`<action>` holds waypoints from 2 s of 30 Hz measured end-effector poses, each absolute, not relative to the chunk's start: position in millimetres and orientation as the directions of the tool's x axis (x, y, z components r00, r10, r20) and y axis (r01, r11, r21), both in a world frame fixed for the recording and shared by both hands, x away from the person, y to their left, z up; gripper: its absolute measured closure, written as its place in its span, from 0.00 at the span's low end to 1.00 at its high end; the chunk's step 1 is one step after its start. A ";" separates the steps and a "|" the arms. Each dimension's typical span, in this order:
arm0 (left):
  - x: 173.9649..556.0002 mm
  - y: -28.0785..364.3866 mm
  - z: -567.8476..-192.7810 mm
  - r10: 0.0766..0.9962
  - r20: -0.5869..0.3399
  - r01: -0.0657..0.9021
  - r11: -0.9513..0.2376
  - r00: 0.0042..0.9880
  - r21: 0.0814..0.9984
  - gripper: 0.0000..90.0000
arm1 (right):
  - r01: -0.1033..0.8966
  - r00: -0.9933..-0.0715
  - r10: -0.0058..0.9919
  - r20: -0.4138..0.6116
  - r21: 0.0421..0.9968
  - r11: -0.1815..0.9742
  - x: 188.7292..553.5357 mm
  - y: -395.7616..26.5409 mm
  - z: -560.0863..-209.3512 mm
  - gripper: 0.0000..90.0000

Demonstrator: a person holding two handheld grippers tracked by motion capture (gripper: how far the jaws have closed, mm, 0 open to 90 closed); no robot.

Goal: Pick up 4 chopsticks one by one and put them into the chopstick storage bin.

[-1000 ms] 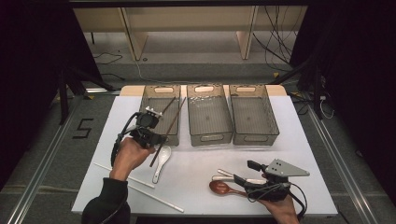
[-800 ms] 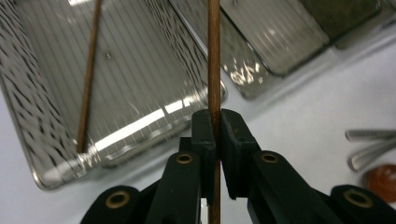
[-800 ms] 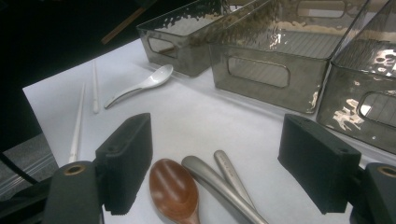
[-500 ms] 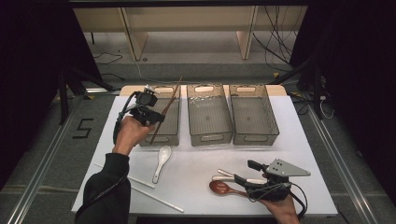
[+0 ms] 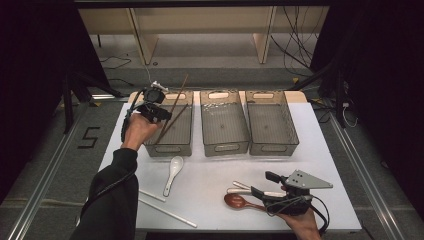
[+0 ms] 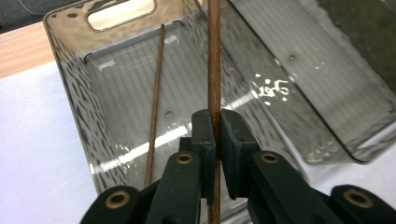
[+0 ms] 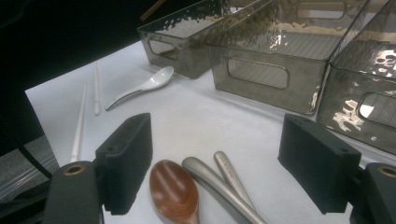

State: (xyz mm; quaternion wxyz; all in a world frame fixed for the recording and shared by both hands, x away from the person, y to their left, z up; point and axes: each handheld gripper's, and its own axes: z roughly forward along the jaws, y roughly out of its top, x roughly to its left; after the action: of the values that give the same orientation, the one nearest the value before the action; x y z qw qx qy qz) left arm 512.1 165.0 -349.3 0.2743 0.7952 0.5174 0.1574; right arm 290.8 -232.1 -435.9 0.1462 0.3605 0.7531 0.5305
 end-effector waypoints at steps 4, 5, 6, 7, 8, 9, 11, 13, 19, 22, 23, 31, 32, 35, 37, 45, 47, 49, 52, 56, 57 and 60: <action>518.1 170.1 -355.5 0.910 -0.017 0.738 -0.324 0.414 0.592 0.93 | 0.389 -0.698 0.698 0.163 0.904 0.178 290.9 -232.0 -436.0 0.29; 519.1 171.4 -357.0 0.912 -0.014 0.737 -0.323 0.411 0.593 0.93 | 0.388 -0.698 0.698 0.162 0.904 0.178 290.9 -232.1 -436.0 0.29; 520.1 172.5 -358.5 0.911 -0.009 0.735 -0.326 0.411 0.594 0.93 | 0.388 -0.698 0.697 0.163 0.904 0.177 290.9 -232.1 -436.0 0.29; 521.2 173.2 -360.2 0.911 -0.006 0.733 -0.327 0.411 0.596 0.93 | 0.389 -0.698 0.698 0.163 0.904 0.177 290.9 -232.1 -436.0 0.29; 522.1 174.0 -361.9 0.910 -0.001 0.731 -0.332 0.414 0.596 0.93 | 0.389 -0.698 0.698 0.163 0.904 0.177 290.9 -232.1 -436.0 0.29; 523.1 174.7 -363.5 0.911 0.003 0.731 -0.334 0.413 0.595 0.93 | 0.389 -0.698 0.697 0.164 0.904 0.177 291.0 -232.2 -436.0 0.29; 525.0 176.6 -367.0 0.910 0.011 0.733 -0.341 0.414 0.589 0.93 | 0.388 -0.698 0.697 0.163 0.904 0.178 290.9 -232.1 -436.0 0.29; 525.9 178.0 -370.4 0.907 0.018 0.731 -0.349 0.420 0.586 0.93 | 0.389 -0.699 0.697 0.163 0.904 0.178 290.9 -232.0 -436.1 0.29; 526.8 179.2 -381.1 0.906 0.031 0.732 -0.360 0.422 0.579 0.93 | 0.389 -0.699 0.696 0.163 0.904 0.179 290.9 -231.9 -436.2 0.29; 526.1 178.5 -384.4 0.905 0.037 0.730 -0.366 0.424 0.577 0.93 | 0.389 -0.699 0.696 0.164 0.904 0.178 290.9 -231.8 -436.2 0.29; 525.9 178.0 -385.7 0.903 0.041 0.731 -0.373 0.428 0.571 0.93 | 0.389 -0.699 0.696 0.164 0.904 0.178 290.9 -231.8 -436.2 0.29; 527.5 178.0 -397.5 0.906 0.050 0.749 -0.376 0.419 0.546 0.93 | 0.389 -0.700 0.695 0.164 0.904 0.178 290.8 -231.9 -436.2 0.29; 528.1 178.4 -398.5 0.906 0.053 0.753 -0.380 0.420 0.536 0.93 | 0.389 -0.700 0.695 0.164 0.904 0.179 290.9 -231.9 -436.2 0.29; 528.2 178.6 -401.2 0.908 0.050 0.757 -0.376 0.416 0.534 0.92 | 0.388 -0.701 0.695 0.163 0.904 0.179 290.8 -231.8 -436.1 0.29; 527.0 179.8 -400.6 0.907 0.047 0.752 -0.374 0.418 0.543 0.88 | 0.389 -0.700 0.695 0.164 0.904 0.179 290.9 -231.8 -436.2 0.29; 516.9 183.7 -385.8 0.888 -0.065 0.740 -0.337 0.456 0.582 0.60 | 0.387 -0.702 0.693 0.163 0.905 0.178 290.7 -231.7 -436.1 0.29; 511.2 182.6 -380.9 0.877 -0.076 0.728 -0.343 0.475 0.594 0.52 | 0.388 -0.701 0.694 0.164 0.904 0.178 290.6 -231.6 -436.0 0.29; 504.3 182.3 -375.6 0.864 -0.089 0.710 -0.345 0.496 0.614 0.46 | 0.388 -0.701 0.694 0.164 0.904 0.179 290.4 -231.5 -436.0 0.29; 493.9 182.2 -368.8 0.839 -0.118 0.693 -0.351 0.532 0.630 0.39 | 0.388 -0.702 0.693 0.164 0.904 0.178 290.4 -231.4 -435.9 0.29; 480.2 182.9 -364.6 0.808 -0.149 0.668 -0.351 0.571 0.657 0.31 | 0.389 -0.701 0.693 0.165 0.904 0.178 290.3 -231.3 -435.8 0.29; 477.0 183.5 -364.2 0.802 -0.147 0.659 -0.354 0.579 0.663 0.29 | 0.389 -0.701 0.693 0.165 0.904 0.178 290.2 -231.3 -435.8 0.29; 466.9 186.3 -363.9 0.787 -0.163 0.644 -0.346 0.595 0.682 0.25 | 0.388 -0.701 0.694 0.165 0.904 0.178 290.2 -231.5 -435.7 0.29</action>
State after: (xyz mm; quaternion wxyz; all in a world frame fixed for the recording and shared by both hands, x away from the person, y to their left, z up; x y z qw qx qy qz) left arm 466.9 186.3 -363.9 0.3659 0.8146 0.4393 0.0975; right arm 290.2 -231.5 -435.7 0.1436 0.3588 0.7538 0.5315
